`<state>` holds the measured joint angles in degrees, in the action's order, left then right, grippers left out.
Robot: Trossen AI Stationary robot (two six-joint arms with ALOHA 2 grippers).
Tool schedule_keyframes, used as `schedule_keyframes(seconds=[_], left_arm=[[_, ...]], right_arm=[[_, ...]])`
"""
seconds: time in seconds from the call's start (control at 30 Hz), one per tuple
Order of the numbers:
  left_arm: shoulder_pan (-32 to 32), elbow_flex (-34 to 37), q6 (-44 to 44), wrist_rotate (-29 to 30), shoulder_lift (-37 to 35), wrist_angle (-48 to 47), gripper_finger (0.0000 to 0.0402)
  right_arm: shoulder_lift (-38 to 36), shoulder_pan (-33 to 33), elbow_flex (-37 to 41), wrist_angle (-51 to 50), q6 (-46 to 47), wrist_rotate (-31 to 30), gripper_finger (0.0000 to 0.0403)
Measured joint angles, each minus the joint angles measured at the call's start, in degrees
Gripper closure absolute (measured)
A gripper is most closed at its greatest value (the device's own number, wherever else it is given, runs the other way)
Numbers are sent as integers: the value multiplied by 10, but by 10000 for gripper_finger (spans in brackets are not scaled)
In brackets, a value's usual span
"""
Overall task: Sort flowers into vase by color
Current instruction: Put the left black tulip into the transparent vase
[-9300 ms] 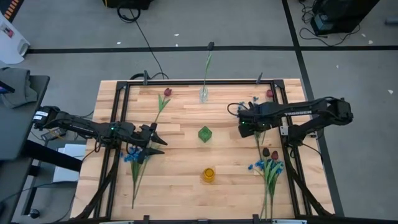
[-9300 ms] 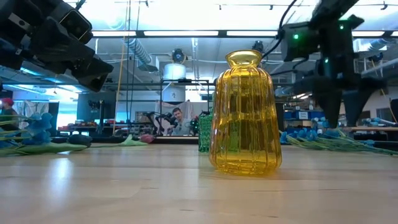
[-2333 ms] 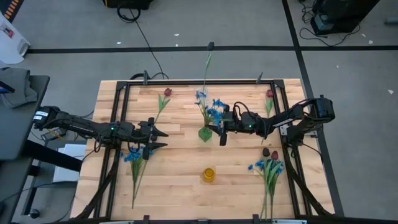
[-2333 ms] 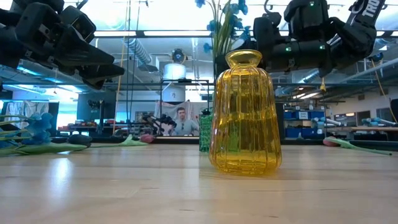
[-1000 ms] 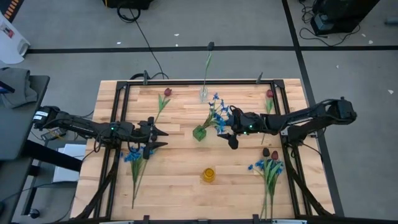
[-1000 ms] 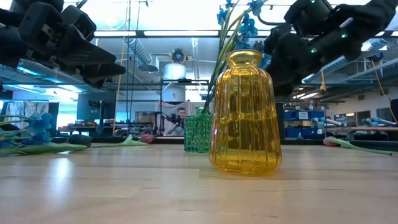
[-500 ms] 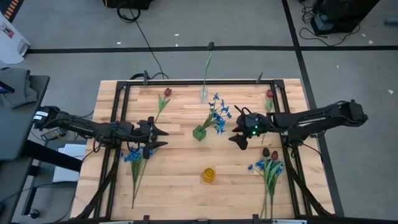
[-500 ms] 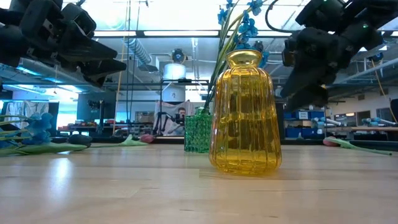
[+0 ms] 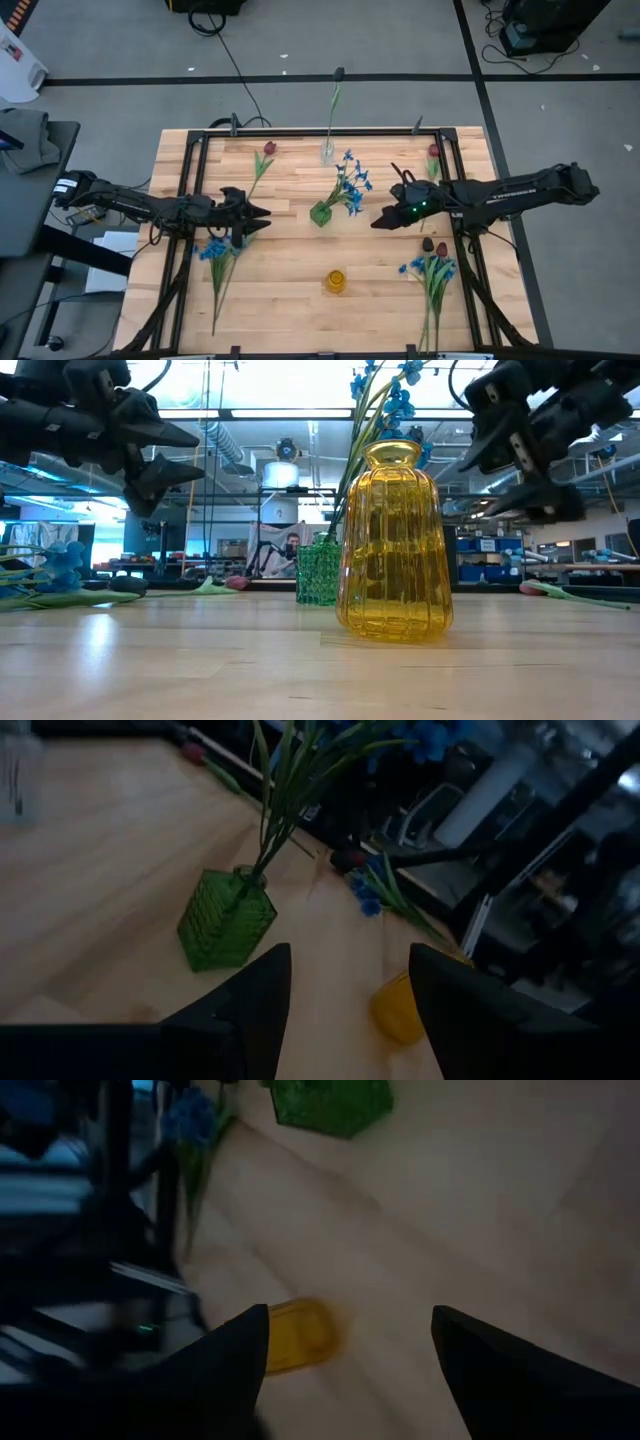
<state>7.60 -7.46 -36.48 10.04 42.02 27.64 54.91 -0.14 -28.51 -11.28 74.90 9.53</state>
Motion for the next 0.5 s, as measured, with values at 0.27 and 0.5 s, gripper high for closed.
schedule_keyframes(seconds=[0.27,0.5], left_arm=[[0,0,-218,0,0,0,193],[0,0,-343,1,0,0,193]], right_arm=[[-23,58,0,12,181,6,114],[-35,127,0,54,281,7,116]])
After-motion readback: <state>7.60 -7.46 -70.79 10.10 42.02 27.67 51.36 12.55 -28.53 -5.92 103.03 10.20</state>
